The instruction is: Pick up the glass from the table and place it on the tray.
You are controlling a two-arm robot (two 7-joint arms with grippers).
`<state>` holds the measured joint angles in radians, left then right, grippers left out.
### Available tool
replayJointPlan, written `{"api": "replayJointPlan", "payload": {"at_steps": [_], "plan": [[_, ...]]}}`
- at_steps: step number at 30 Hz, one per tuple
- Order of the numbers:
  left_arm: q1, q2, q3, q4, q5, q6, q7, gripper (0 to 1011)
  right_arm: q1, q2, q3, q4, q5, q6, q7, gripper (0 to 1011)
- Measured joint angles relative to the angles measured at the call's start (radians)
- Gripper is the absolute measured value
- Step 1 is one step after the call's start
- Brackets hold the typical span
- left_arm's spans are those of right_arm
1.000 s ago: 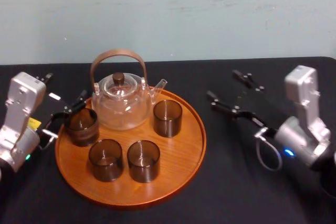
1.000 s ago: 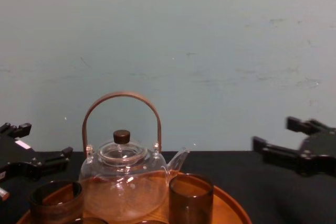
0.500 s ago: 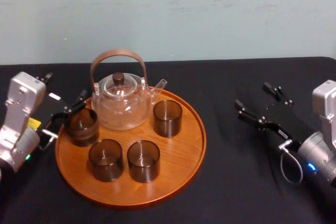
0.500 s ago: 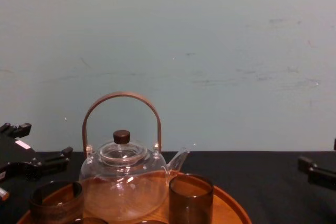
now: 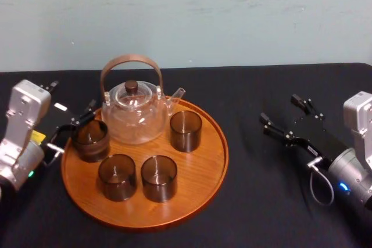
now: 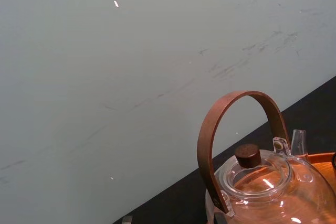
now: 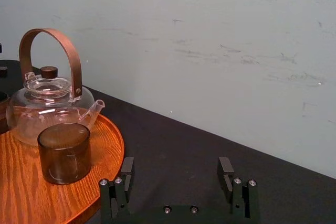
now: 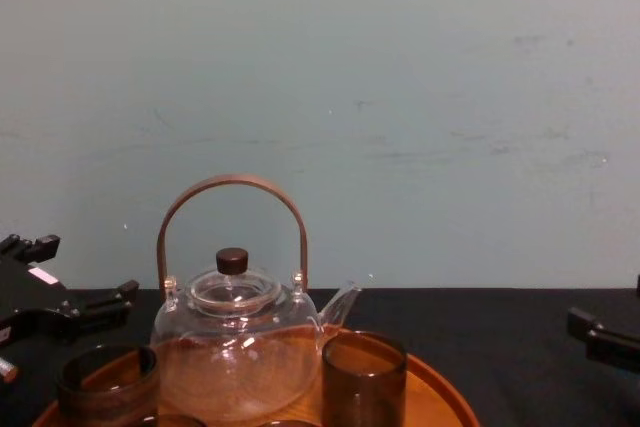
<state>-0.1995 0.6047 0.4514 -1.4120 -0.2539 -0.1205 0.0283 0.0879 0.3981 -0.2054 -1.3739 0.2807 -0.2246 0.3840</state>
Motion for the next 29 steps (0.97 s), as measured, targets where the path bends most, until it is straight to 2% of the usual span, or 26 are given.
{"api": "replayJointPlan", "payload": {"at_steps": [29], "plan": [[0.0,0.0,0.0,0.0,0.0,0.0,0.0,1001,0.001,0.002,-0.001,-0.003,0.003,-0.001,0.004,1002]]}}
